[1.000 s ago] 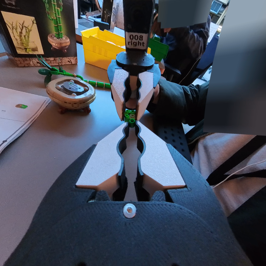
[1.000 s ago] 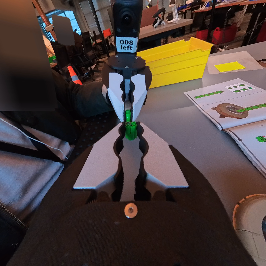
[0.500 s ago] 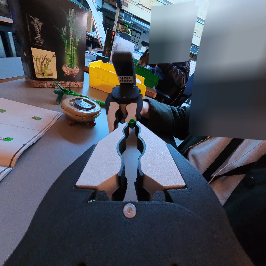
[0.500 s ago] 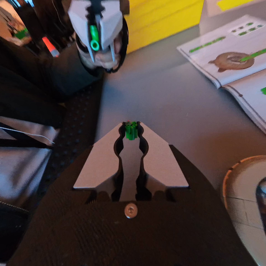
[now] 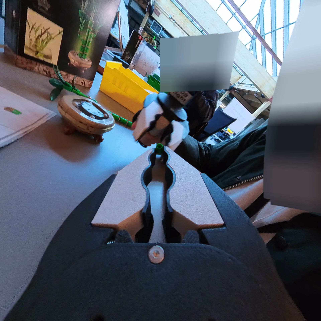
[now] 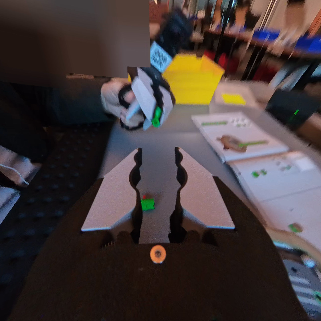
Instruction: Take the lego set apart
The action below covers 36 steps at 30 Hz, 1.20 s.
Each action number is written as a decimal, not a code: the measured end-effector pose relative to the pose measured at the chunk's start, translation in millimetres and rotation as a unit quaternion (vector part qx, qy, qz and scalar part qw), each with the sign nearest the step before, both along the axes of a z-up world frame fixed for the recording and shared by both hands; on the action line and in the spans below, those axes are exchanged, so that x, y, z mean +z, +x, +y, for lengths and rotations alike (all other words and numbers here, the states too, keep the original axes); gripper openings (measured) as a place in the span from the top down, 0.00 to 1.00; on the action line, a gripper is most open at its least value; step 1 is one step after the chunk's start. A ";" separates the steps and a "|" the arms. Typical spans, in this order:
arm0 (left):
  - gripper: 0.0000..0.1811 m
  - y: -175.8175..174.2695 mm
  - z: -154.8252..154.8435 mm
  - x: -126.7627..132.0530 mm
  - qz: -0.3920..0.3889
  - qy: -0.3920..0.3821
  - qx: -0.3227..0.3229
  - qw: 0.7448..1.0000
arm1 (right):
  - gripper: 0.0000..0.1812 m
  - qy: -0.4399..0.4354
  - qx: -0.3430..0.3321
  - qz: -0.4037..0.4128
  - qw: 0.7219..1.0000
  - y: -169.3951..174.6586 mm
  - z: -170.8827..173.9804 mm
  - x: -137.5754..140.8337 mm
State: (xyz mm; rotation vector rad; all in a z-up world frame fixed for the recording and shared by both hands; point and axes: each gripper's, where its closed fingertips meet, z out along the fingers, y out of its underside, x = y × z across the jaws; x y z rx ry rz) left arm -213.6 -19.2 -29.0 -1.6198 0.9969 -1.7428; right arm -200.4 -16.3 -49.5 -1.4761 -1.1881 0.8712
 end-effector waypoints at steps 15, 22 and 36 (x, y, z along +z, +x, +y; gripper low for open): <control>0.91 17.3 -10.4 -13.5 0.012 -0.078 -0.036 0.996 | 0.96 0.167 -0.005 -0.072 0.983 -4.7 -12.8 1.3; 0.92 11.5 -8.2 -14.0 0.014 -0.089 -0.041 0.995 | 0.96 0.149 0.014 -0.077 0.986 -5.2 -16.8 -4.4; 0.97 12.9 -6.8 -21.0 0.034 -0.074 -0.029 0.996 | 0.94 0.122 0.012 -0.067 0.990 -7.3 -13.8 -8.3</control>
